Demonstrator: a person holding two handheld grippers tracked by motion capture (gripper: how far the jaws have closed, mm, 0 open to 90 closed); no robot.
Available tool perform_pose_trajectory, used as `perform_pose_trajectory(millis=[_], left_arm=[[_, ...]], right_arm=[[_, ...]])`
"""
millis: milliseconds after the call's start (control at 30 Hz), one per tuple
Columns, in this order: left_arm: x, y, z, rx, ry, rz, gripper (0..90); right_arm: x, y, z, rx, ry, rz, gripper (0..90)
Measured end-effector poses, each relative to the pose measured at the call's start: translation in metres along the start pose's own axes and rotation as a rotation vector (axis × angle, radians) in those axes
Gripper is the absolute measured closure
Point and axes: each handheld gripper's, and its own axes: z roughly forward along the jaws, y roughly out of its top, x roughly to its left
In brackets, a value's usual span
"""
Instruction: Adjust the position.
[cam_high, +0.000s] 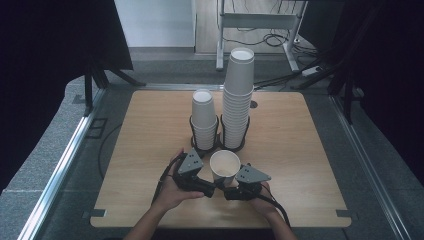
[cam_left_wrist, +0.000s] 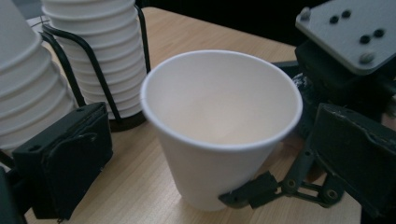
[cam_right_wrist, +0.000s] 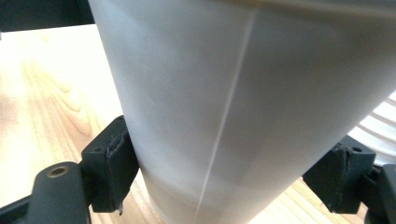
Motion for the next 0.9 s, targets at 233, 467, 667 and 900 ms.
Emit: perform_pose_trajectory(millis=[233, 467, 667, 900], left_arm=[[0.009, -0.004, -0.001, 0.030, 0.045, -0.030, 0.7], [0.016, -0.011, 0.005, 0.075, 0.052, -0.056, 5.0], [0.019, -0.016, 0.008, 0.102, 0.074, -0.055, 5.4], [0.026, -0.023, 0.009, 0.139, 0.098, -0.082, 7.0]], right_arm=[[-0.011, -0.004, -0.004, 0.002, -0.047, 0.025, 19.4], [-0.026, -0.008, -0.011, 0.009, -0.116, 0.043, 19.3], [-0.041, -0.014, -0.017, 0.038, -0.199, 0.049, 19.3], [-0.062, -0.018, -0.029, 0.049, -0.297, 0.065, 19.4]])
